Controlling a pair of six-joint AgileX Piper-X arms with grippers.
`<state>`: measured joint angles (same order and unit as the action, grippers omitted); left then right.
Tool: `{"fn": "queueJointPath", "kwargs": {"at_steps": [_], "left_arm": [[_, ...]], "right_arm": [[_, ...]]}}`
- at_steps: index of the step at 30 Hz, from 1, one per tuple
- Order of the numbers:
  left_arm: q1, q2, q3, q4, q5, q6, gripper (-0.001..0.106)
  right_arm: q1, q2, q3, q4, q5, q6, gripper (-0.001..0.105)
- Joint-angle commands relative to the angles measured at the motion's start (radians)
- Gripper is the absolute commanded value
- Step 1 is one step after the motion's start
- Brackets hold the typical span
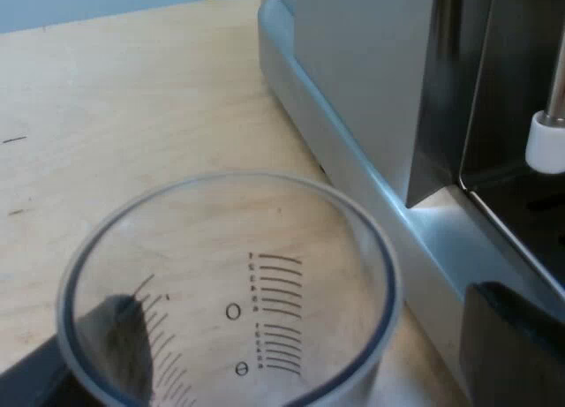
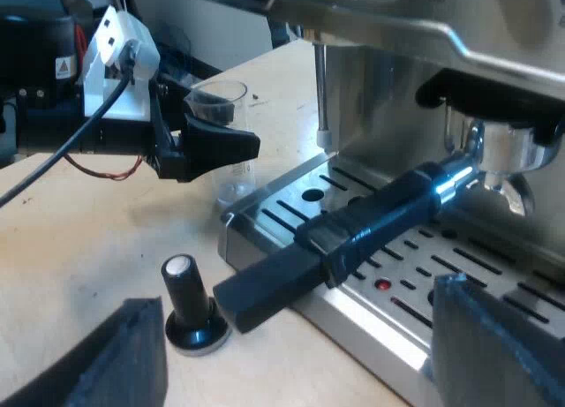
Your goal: Pour the beans into the coffee machine
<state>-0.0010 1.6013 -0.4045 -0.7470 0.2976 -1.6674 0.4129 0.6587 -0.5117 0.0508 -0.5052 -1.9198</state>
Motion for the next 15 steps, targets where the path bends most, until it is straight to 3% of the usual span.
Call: {"fn": "queueJointPath", "kwargs": {"at_steps": [1,5,8,15], "left_arm": [[-0.001,-0.004,-0.003,0.0,-0.009,-0.013,0.081],[-0.001,-0.004,-0.003,0.043,-0.009,-0.013,0.092],[-0.001,-0.004,-0.003,0.093,-0.009,-0.011,0.092],[-0.001,-0.004,-0.003,0.092,-0.009,-0.011,0.092]], "right_arm": [[0.001,-0.003,-0.002,-0.017,-0.015,0.012,0.064],[0.001,-0.003,-0.002,-0.017,-0.015,0.012,0.064],[0.001,-0.003,-0.002,-0.017,-0.015,0.012,0.064],[0.001,-0.003,-0.002,-0.017,-0.015,0.012,0.064]]}}
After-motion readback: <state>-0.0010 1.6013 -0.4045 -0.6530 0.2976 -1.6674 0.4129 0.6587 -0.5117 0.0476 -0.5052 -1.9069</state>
